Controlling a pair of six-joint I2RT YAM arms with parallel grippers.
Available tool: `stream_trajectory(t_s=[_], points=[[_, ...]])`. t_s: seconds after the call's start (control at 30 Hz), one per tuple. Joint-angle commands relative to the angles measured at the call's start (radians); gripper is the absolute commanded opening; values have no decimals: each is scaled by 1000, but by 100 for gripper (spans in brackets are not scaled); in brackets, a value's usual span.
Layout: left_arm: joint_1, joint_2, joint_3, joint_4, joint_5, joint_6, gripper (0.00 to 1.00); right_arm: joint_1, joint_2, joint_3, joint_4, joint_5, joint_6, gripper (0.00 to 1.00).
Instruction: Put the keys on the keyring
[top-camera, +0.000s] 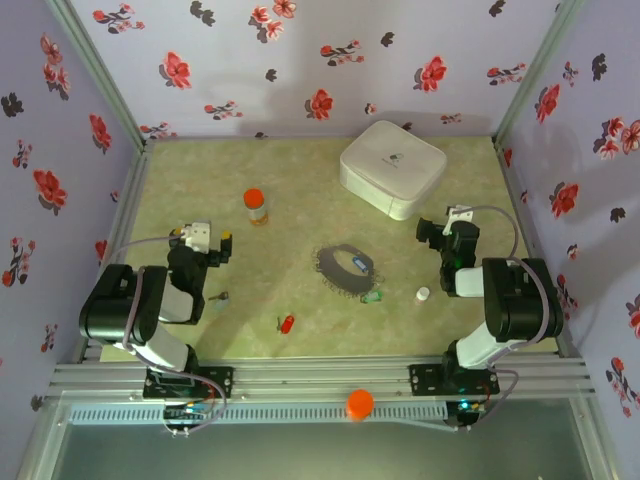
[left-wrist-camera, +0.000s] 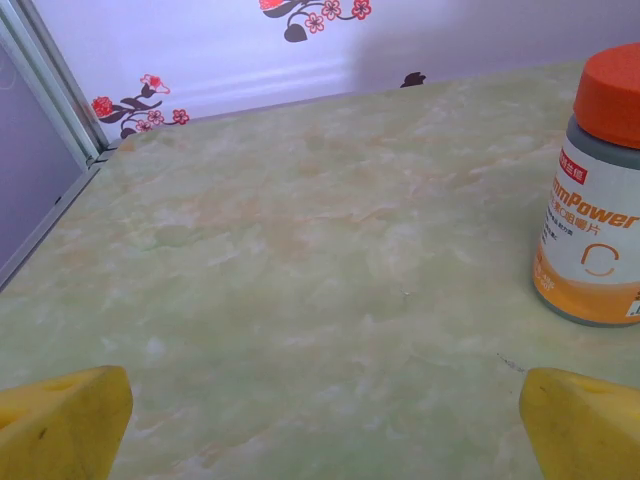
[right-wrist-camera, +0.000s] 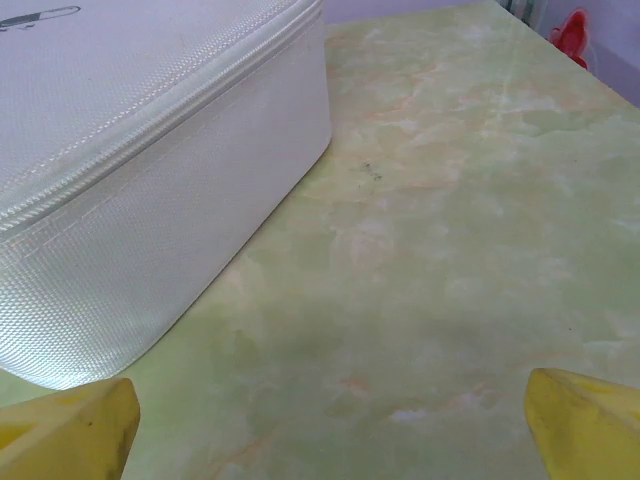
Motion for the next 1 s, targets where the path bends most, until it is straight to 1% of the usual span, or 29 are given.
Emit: stream_trajectory(t_s=[0.0, 0.73, 0.9, 0.97], points=[[7, -1, -3, 41, 8, 18, 100, 1, -6, 16, 5, 21, 3, 99], [12, -1, -1, 41, 5, 11, 100, -4, -5, 19, 4, 14, 8, 99], [13, -1, 0, 42, -35, -5, 100, -4, -7, 17, 6, 13, 9, 99], [14, -13, -5, 46, -33, -4, 100, -4, -9, 12, 10, 16, 7, 99]])
